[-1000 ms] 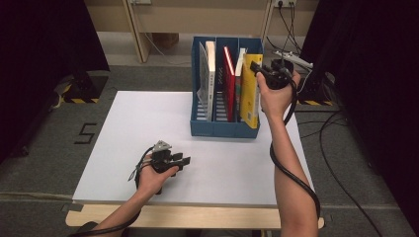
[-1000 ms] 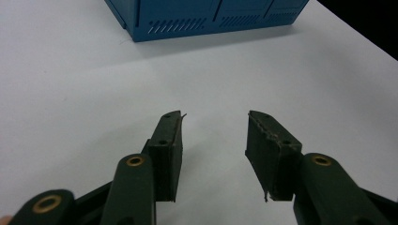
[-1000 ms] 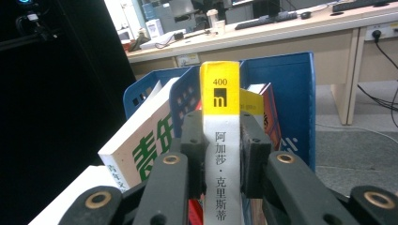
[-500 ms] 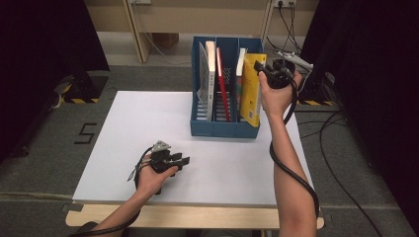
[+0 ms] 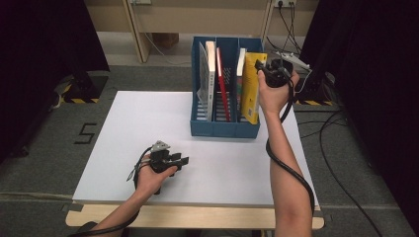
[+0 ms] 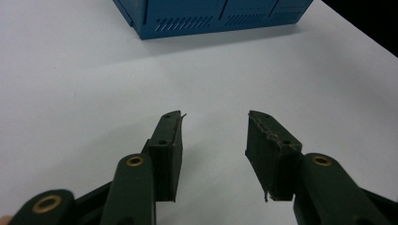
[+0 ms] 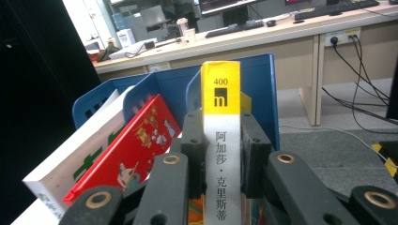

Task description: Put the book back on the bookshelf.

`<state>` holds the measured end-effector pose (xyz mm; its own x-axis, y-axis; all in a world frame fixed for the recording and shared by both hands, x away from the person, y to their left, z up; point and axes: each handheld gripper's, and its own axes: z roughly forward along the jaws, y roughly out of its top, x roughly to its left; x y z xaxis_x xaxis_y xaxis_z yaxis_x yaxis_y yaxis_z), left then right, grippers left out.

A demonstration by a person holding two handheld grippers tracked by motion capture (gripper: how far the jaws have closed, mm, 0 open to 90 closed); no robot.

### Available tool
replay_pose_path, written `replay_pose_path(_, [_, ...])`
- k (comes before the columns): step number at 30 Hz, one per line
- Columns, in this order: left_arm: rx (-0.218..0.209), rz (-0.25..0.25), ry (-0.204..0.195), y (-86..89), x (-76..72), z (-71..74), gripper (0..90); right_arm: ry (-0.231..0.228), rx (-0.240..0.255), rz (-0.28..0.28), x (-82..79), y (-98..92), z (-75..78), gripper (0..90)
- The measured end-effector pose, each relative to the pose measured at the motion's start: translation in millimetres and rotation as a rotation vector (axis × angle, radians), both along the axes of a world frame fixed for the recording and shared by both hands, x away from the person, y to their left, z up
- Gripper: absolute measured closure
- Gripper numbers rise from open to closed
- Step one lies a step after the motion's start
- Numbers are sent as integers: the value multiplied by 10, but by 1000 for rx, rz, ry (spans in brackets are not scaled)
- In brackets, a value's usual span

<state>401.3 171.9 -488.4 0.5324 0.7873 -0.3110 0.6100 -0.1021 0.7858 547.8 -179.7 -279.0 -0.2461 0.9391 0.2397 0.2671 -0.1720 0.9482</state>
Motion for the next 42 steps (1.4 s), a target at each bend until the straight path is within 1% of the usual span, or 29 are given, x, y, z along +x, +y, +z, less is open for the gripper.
replay_pose_path(10, [5,-1,3,1,9,0,554,5,-8,-14,94,21,-19,766])
replay_pose_path(12, [4,-1,4,2,9,2,553,7,-1,-20,119,30,-26,766])
replay_pose_path(22, [-1,4,0,20,13,-6,555,10,-12,-33,199,44,-65,766])
replay_pose_path(27, [3,4,8,22,13,-17,554,10,-18,-40,235,56,-84,766])
replay_pose_path(36, [5,3,9,29,13,-21,555,11,-23,-51,299,71,-153,766])
replay_pose_path(42, [2,5,7,37,18,-32,555,20,-26,-57,329,77,-188,765])
